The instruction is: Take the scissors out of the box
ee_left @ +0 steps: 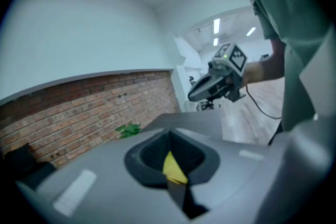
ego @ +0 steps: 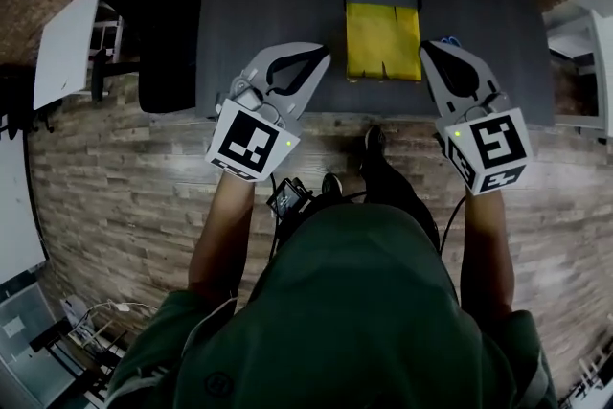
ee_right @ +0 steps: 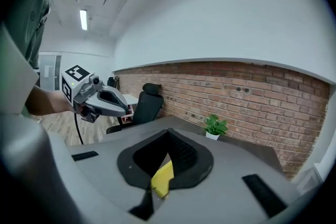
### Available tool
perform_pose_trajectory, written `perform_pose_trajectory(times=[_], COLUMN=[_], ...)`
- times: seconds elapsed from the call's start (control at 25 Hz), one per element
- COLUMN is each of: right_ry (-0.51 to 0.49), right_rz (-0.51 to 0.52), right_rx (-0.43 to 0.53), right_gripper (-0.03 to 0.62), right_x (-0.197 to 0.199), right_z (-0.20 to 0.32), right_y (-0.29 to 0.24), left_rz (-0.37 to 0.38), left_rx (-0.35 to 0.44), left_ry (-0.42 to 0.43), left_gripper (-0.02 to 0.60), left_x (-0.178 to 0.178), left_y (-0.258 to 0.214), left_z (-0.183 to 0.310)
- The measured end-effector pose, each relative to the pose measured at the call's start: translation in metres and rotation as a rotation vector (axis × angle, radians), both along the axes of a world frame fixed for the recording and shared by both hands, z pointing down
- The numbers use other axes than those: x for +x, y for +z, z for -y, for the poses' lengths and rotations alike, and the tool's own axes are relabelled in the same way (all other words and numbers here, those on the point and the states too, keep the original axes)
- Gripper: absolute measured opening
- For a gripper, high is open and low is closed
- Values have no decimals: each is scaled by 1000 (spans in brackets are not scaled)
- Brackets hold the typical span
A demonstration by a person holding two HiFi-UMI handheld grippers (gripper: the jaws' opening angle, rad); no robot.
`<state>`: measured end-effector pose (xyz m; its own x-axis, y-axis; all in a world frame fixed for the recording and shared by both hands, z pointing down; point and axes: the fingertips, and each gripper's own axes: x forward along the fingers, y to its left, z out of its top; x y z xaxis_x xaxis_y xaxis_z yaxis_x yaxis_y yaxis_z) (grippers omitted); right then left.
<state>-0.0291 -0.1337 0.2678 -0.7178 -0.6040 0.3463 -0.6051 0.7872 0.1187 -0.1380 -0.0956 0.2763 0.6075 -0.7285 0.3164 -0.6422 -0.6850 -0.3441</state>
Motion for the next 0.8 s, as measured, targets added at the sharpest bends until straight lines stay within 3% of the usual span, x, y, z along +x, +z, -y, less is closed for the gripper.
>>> perform_pose_trajectory(times=[0.32, 0.8], right_ry=[-41, -21], right_rz=[-23, -37], right_rx=[54, 73], right_gripper=[6, 6], right_x=[-22, -26], right_z=[-43, -96], right_y=[-33, -45], left_rz=[-5, 0], left_rx=[47, 70], left_ry=[-22, -26], left_gripper=[0, 0], left_x=[-27, -49], left_y=[-18, -23], left_z=[-41, -91])
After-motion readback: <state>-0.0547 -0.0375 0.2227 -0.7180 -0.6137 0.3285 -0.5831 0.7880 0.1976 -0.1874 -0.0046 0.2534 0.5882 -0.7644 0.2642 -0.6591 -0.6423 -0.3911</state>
